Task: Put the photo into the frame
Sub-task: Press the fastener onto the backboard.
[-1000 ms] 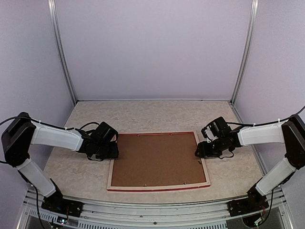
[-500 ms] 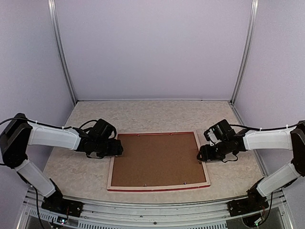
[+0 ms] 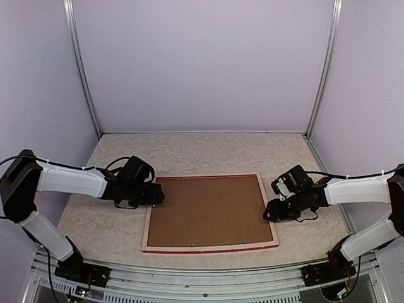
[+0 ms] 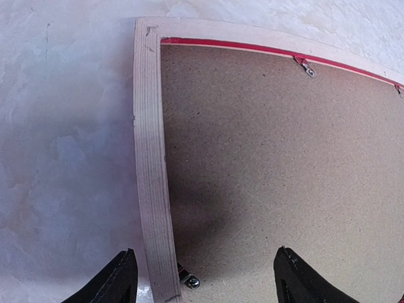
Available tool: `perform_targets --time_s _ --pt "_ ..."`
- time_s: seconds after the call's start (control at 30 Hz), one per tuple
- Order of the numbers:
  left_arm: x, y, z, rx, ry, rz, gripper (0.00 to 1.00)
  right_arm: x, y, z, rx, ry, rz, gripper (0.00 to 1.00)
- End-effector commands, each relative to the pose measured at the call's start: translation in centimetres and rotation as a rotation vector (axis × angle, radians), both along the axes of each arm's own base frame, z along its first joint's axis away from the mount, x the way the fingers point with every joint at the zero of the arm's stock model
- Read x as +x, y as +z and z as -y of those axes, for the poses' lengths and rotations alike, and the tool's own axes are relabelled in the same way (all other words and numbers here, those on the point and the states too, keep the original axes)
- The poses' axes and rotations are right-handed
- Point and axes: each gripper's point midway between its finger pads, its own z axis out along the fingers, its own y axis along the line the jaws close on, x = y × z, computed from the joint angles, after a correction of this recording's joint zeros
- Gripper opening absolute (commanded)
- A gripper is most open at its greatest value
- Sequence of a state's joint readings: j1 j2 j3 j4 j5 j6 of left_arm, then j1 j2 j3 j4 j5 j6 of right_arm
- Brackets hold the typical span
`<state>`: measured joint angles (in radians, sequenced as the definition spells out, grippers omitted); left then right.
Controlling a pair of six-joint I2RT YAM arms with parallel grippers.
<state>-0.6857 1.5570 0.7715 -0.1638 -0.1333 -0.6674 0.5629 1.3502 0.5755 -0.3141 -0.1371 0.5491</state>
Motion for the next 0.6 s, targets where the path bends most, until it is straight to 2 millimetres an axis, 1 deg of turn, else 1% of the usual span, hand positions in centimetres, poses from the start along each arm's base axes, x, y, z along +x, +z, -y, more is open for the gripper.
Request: perform_targets --time_s 0.0,0.23,0.37,0.57 --pt "0.5 0.5 0.8 -0.010 -0.025 0.016 0.74 0.2 -0.3 -0.7 0.001 0.008 -0.008 0.55" --pt "0.3 0.2 0.5 -0.003 -0.019 0.012 0.74 0.7 -0.7 -0.8 -0.011 0.006 -0.014 0.48" --pt "0.3 0.5 0.3 0.000 -0.016 0.017 0.74 0.7 -1.0 -0.6 -0.030 0.003 -0.022 0.42" --pt "0.2 0.5 0.0 0.010 -0.011 0.018 0.74 0.6 -0.8 0.2 -0.072 0.009 -0.007 0.37"
